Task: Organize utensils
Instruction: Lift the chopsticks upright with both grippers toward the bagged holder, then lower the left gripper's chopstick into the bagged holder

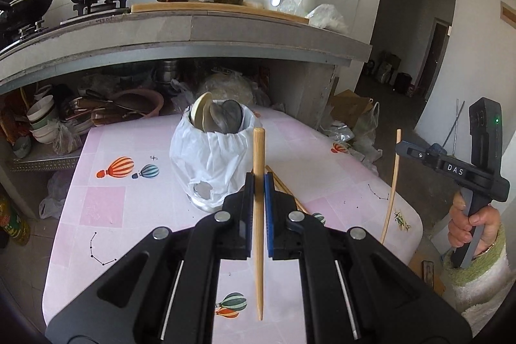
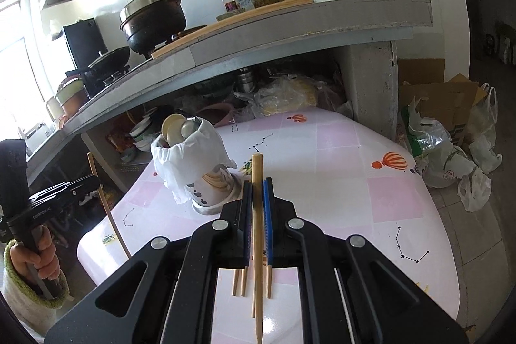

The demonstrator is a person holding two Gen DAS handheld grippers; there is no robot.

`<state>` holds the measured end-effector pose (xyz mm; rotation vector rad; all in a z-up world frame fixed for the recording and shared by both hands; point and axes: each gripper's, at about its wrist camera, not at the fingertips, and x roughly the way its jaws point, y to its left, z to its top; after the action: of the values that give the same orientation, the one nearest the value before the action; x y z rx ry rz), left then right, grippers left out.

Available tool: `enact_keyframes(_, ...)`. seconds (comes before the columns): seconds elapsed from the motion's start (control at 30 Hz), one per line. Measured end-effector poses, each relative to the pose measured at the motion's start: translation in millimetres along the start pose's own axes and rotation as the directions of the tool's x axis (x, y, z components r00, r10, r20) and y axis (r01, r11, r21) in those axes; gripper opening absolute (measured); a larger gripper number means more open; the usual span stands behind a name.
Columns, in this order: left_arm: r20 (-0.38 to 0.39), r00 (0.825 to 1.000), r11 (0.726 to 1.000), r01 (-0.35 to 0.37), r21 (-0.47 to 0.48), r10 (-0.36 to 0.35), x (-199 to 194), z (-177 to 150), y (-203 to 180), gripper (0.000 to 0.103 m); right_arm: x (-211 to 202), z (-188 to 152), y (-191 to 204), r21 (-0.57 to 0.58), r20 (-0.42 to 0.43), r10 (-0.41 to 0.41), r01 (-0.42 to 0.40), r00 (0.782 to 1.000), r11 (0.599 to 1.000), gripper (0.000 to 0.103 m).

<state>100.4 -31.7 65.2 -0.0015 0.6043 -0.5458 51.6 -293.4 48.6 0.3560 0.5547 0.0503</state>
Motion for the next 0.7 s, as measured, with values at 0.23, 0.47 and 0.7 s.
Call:
enact_keyframes(0.23, 0.075, 0.997, 1.0, 0.011, 0.014, -0.012, -21, 19, 0, 0.006, -15, 18, 15, -0.021, 0.057, 0.033, -0.031, 0.998, 0.999, 0.007)
enact_keyframes(0.47, 0.19, 0.982, 1.0, -0.002, 0.018, -0.002, -42, 61, 7, 0.006, -21, 35, 31, -0.05, 0.096, 0.078, -0.074, 0.992, 0.996, 0.007)
enact_keyframes(0.7, 0.32, 0.947, 1.0, -0.031, -0.006, 0.031, -51, 118, 22, 0.006, -11, 39, 43, -0.063, 0.078, 0.104, -0.1, 0.991, 0.993, 0.007)
